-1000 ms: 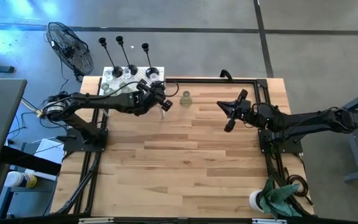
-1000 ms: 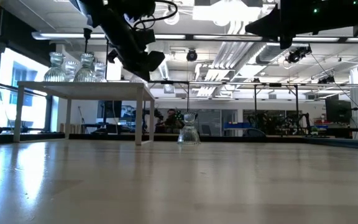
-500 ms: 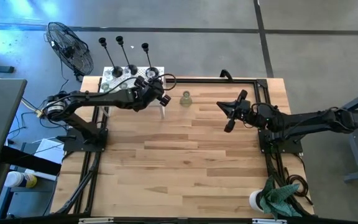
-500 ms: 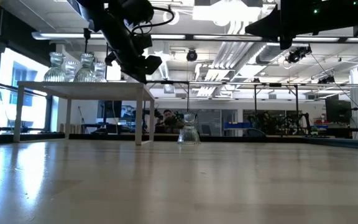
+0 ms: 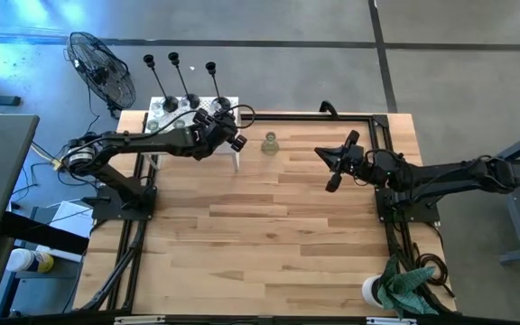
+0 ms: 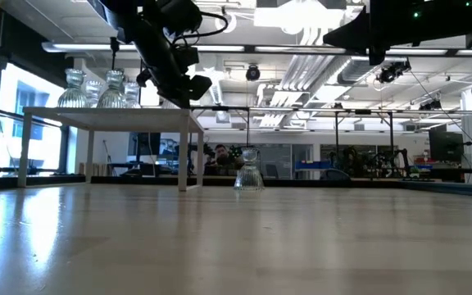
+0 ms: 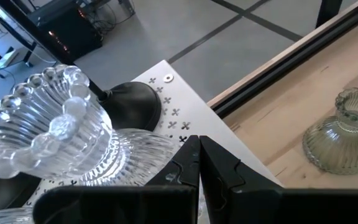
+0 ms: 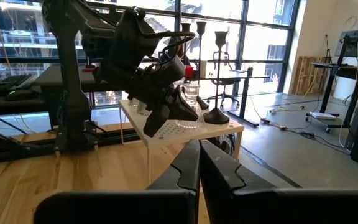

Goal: Pick & Place candle stick holders
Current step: Put the transparent candle holder on the shelf aligned with the transparent candle holders

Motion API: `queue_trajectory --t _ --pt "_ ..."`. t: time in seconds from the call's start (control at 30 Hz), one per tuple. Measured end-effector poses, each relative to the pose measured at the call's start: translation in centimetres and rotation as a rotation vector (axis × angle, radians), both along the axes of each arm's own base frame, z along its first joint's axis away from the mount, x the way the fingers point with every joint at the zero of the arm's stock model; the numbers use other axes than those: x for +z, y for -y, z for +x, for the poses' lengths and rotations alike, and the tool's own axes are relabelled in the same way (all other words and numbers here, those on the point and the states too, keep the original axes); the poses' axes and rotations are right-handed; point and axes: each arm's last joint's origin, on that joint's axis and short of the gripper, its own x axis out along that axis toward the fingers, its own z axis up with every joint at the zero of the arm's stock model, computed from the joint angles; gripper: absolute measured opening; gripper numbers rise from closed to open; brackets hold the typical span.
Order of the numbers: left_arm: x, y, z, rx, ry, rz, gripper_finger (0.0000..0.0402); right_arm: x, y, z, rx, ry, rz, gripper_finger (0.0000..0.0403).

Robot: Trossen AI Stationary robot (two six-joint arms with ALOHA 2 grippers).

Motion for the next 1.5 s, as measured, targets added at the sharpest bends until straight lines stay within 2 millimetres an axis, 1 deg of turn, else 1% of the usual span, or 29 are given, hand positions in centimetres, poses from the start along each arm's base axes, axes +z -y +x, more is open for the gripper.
queue_trajectory --t 0.93,1.17,1.23,1.3,1.4,1.5 --pt "0.1 -0.1 -0.1 0.01 -0.048 0.042 0.0 0.0 0.0 0.0 -0.001 -0.001 -0.002 0.0001" --pt "0.3 -0.7 -0.5 0.005 -0.033 0.023 0.0 0.0 0.0 0.0 0.0 0.0 -0.001 0.0002" --pt "0.8 -0.4 -0.7 -0.034 -0.034 0.017 0.0 0.0 0.0 0.0 0.0 -0.001 -0.001 0.0001" --pt "1.7 0.2 -0.8 -0.092 -0.016 0.009 0.0 0.0 0.0 0.0 0.0 -0.002 -0.001 0.0001" --pt "2.8 1.1 -1.4 -0.168 -0.041 -0.051 0.0 -0.1 0.0 0.0 -0.001 -0.007 -0.001 0.0002" --pt "3.9 2.2 -1.5 -0.232 -0.069 -0.115 0.0 -0.1 0.0 0.0 -0.001 -0.009 -0.001 0.0001"
